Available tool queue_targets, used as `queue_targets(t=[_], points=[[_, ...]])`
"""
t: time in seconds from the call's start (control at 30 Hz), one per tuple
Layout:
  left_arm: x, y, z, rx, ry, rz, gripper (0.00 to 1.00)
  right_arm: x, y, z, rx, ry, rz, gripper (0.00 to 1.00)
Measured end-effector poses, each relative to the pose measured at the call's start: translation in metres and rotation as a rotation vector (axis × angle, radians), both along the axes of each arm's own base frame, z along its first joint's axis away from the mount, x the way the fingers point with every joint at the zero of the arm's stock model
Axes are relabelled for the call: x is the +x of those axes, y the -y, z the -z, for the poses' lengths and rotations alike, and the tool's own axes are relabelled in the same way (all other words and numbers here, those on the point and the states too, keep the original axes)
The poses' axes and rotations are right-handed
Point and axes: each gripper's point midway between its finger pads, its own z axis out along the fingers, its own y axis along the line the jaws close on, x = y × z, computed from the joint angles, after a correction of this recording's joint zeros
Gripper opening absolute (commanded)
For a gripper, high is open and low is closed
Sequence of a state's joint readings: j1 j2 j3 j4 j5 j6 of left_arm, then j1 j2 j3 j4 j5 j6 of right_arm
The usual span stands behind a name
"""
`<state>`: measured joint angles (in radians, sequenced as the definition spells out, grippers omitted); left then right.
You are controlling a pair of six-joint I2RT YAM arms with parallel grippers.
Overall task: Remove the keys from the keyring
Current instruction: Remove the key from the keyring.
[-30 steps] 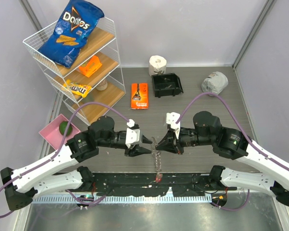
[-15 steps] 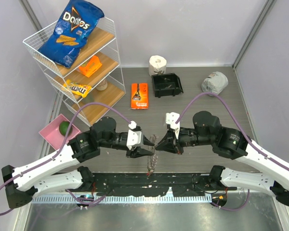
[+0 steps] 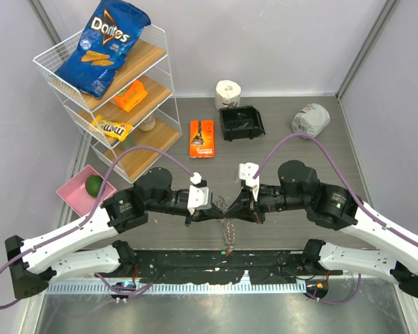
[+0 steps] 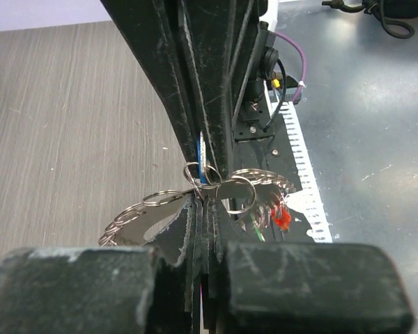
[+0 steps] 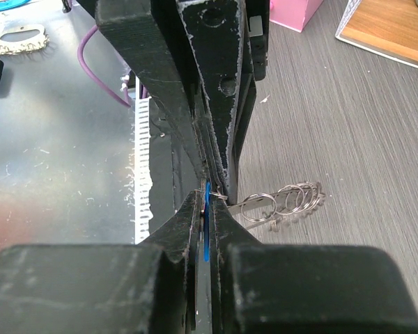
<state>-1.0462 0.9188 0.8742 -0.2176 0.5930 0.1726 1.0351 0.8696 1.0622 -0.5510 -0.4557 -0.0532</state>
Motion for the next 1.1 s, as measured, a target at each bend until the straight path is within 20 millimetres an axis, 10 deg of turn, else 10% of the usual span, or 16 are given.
queue_targets(t=[1.1], points=[[0.008,-0.003,0.002,0.140,-0.154,-0.108,0.00,0.001,0.016,0.010,-0.012,0.033,0.041,0.05]])
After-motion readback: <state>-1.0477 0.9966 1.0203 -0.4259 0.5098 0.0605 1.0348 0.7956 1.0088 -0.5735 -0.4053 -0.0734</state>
